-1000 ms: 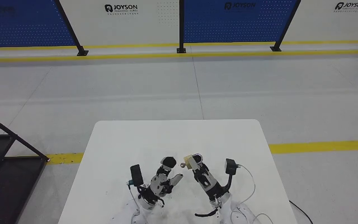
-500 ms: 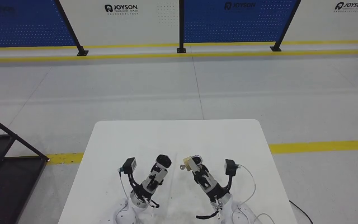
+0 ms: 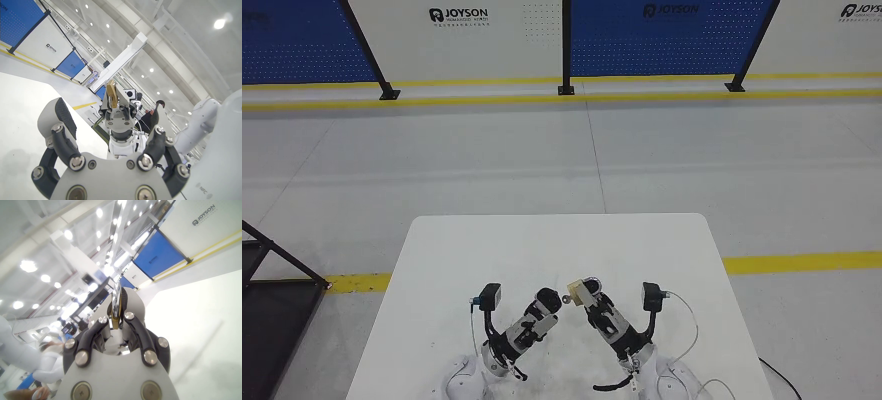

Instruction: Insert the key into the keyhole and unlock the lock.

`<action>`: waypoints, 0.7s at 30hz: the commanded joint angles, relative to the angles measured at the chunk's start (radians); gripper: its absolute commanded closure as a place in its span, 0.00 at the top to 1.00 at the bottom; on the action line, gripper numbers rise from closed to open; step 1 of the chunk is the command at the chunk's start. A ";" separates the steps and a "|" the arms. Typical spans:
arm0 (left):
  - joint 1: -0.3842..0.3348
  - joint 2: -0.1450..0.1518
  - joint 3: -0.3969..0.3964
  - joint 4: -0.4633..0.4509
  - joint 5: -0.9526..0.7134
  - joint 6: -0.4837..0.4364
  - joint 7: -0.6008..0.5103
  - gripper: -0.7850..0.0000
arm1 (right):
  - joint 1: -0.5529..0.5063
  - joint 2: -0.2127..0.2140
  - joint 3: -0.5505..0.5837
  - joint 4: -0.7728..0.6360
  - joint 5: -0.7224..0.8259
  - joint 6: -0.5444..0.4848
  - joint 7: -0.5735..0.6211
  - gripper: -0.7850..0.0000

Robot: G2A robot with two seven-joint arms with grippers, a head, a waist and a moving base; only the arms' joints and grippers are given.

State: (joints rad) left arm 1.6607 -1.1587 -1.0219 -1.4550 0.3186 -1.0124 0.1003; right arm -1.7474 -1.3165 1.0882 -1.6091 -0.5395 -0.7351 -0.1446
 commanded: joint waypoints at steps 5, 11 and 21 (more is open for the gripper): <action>-0.001 0.022 -0.007 -0.013 -0.102 0.000 -0.122 0.35 | 0.000 0.004 0.001 -0.001 0.010 -0.003 0.016 0.00; -0.008 0.027 -0.001 -0.007 -0.133 0.000 -0.162 0.28 | -0.002 0.006 0.000 -0.005 0.011 -0.004 0.023 0.00; -0.026 0.021 0.017 0.011 -0.123 0.000 -0.165 0.21 | -0.001 0.009 -0.010 -0.006 -0.009 0.005 0.023 0.00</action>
State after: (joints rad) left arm 1.6355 -1.1370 -1.0056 -1.4452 0.1937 -1.0123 -0.0668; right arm -1.7490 -1.3076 1.0791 -1.6155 -0.5475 -0.7300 -0.1209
